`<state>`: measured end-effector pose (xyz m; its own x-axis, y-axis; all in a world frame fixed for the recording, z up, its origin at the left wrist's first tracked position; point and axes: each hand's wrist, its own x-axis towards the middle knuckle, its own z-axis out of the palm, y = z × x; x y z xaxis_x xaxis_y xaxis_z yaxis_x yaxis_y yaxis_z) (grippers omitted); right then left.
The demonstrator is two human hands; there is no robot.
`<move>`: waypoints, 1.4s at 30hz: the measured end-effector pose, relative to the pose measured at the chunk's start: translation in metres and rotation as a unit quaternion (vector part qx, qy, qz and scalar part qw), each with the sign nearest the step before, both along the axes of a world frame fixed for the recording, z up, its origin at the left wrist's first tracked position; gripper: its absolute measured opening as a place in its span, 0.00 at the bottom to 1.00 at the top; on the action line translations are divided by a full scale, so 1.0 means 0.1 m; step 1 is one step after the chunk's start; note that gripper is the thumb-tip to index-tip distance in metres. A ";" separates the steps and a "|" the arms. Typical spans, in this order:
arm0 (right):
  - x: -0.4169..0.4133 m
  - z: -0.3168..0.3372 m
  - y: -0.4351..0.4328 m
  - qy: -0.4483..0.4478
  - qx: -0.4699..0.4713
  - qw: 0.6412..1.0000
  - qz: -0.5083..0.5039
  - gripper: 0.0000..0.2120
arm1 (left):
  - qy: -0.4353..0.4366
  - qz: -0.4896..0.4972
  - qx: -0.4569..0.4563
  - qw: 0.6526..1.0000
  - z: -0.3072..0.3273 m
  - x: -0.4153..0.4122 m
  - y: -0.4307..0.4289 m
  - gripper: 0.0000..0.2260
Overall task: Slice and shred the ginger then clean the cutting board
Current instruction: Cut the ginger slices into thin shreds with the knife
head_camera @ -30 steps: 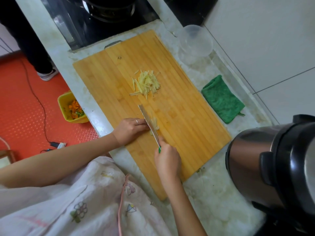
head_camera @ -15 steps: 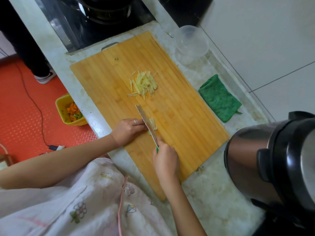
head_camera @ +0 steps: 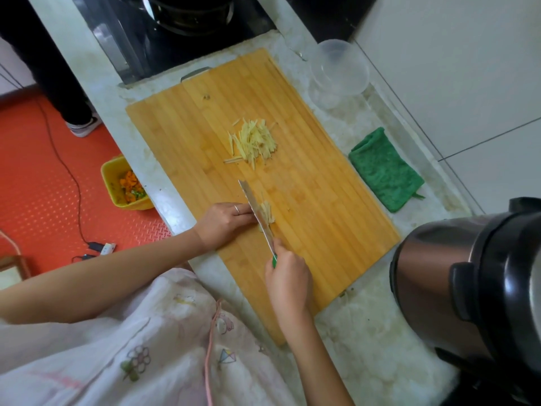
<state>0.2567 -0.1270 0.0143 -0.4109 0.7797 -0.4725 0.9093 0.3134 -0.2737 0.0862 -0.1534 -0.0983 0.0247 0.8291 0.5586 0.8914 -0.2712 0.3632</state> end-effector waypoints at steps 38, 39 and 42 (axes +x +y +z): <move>-0.05 -0.08 0.03 0.000 0.018 1.000 -0.004 0.21 | 0.002 -0.015 -0.009 1.000 -0.09 -0.01 -0.02 0.18; -0.02 -0.07 0.03 0.006 0.019 1.000 -0.005 0.21 | -0.002 -0.017 -0.008 1.000 -0.09 -0.01 -0.01 0.18; 0.08 -0.01 -0.01 0.008 0.025 1.000 0.010 0.22 | -0.008 -0.028 -0.012 0.999 -0.07 -0.03 -0.01 0.11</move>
<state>0.2649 -0.1280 0.0130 -0.4341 0.7937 -0.4261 0.8982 0.3453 -0.2718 0.0836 -0.1546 -0.1054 0.0632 0.8395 0.5397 0.8689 -0.3123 0.3840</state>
